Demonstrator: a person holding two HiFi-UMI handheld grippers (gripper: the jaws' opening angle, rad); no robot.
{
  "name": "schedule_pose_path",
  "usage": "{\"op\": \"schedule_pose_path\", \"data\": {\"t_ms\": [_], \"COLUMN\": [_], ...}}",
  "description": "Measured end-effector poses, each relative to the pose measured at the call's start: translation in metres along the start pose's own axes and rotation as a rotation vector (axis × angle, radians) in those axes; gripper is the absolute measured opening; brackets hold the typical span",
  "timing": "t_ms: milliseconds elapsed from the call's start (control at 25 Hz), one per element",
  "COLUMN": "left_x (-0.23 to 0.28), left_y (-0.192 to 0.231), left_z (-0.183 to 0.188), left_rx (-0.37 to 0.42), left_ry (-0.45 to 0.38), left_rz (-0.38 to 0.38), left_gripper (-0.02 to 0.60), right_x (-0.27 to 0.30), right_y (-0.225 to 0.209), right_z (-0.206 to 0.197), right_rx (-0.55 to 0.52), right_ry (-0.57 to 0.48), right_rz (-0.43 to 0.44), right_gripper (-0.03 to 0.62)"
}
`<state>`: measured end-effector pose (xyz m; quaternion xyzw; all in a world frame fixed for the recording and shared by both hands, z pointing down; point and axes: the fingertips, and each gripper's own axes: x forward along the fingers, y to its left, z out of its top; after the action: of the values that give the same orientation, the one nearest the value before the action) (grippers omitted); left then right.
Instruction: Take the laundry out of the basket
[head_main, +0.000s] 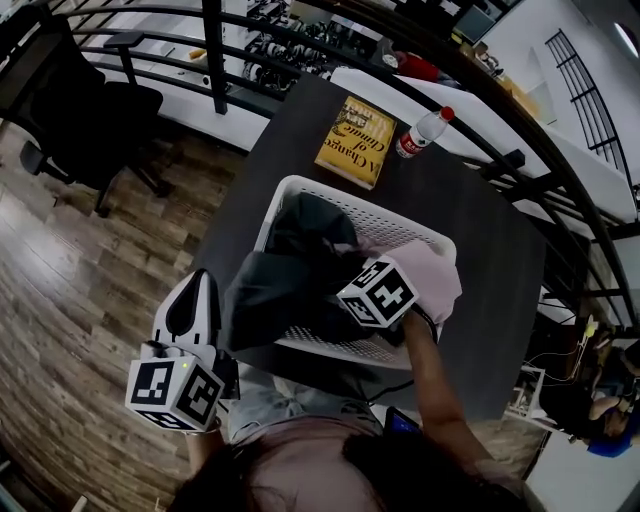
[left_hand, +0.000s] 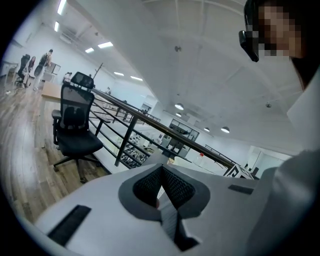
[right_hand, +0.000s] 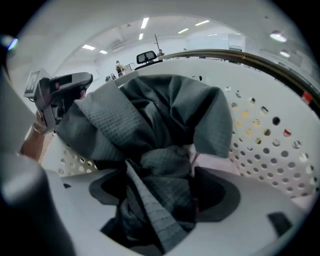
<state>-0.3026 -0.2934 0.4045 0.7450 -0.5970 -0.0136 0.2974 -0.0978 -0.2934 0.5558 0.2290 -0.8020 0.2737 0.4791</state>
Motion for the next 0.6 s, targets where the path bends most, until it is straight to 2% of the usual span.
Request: {"op": "schedule_pose_path", "data": {"t_ms": [280, 440, 480, 520, 600], "left_x": [0.004, 0.004, 0.004, 0.004, 0.003], "left_y": [0.007, 0.007, 0.006, 0.006, 0.007], "left_z": [-0.004, -0.006, -0.006, -0.006, -0.006], "left_rx": [-0.018, -0.021, -0.021, -0.021, -0.021], "left_ry": [0.011, 0.016, 0.017, 0.017, 0.017], "left_rz": [0.011, 0.013, 0.013, 0.013, 0.011], "left_gripper": [-0.002, -0.002, -0.002, -0.002, -0.002], "right_x": [0.025, 0.037, 0.038, 0.038, 0.035], "right_y": [0.001, 0.0, 0.0, 0.001, 0.003], "right_z": [-0.01, -0.016, -0.016, -0.016, -0.014], "right_rx": [0.011, 0.003, 0.001, -0.002, -0.012], "right_ry": [0.104, 0.143, 0.143, 0.137, 0.117], "right_rz": [0.044, 0.035, 0.025, 0.013, -0.014], "right_gripper": [0.387, 0.385, 0.373, 0.319, 0.257]}}
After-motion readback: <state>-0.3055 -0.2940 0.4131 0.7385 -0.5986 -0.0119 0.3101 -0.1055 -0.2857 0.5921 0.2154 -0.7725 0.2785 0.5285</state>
